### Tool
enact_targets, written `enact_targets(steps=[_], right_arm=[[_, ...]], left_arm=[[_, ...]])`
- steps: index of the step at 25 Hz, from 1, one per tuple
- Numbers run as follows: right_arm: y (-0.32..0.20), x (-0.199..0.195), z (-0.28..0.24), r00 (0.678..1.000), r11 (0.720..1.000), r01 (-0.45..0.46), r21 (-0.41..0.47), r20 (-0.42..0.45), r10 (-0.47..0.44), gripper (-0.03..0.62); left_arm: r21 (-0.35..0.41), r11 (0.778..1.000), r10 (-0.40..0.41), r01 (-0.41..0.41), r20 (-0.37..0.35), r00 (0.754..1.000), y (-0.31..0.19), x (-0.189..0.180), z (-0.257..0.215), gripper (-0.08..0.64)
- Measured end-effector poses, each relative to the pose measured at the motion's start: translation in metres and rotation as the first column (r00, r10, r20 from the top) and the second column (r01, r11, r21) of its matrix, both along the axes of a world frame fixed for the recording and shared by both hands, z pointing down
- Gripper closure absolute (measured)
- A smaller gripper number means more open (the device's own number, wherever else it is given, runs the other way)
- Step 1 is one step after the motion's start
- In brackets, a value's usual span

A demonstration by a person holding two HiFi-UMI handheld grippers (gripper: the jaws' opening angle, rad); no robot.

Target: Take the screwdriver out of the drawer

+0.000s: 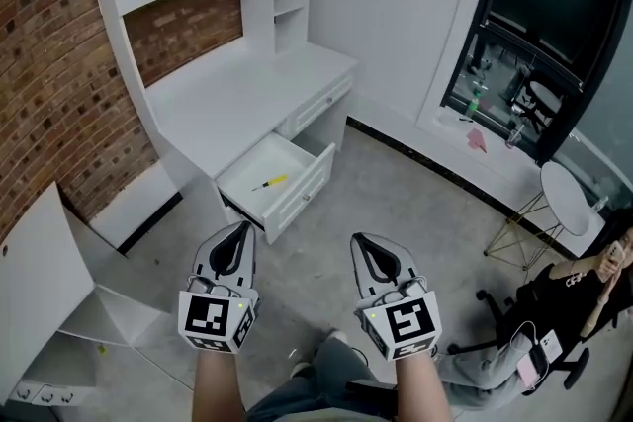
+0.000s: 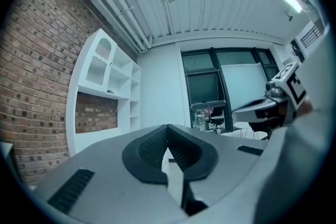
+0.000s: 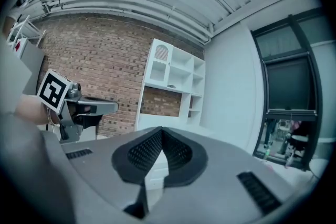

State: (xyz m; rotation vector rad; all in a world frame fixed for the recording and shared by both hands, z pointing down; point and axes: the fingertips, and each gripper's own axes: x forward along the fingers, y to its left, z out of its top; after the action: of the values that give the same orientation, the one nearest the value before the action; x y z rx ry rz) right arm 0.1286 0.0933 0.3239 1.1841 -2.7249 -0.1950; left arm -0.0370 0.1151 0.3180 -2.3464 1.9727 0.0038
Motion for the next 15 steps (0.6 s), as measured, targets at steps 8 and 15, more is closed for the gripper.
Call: enact_targets(steps=[8,15], right_arm=[[-0.069,-0.041,0.01,1.0,1.0,0.016,-0.007,-0.016,-0.016,0.583],[-0.168,-0.078,0.039,1.0,0.997,-0.007,-0.077,0.023,0.009,0.583]], left_arm=[[-0.021,0.999,0.033,-0.034,-0.025,0.999,-0.058,-0.037,0.016,0.548],[-0.082,0.995,0.053,-0.056,-0.029,0.998,-0.158,-0.074,0.04,0.548]])
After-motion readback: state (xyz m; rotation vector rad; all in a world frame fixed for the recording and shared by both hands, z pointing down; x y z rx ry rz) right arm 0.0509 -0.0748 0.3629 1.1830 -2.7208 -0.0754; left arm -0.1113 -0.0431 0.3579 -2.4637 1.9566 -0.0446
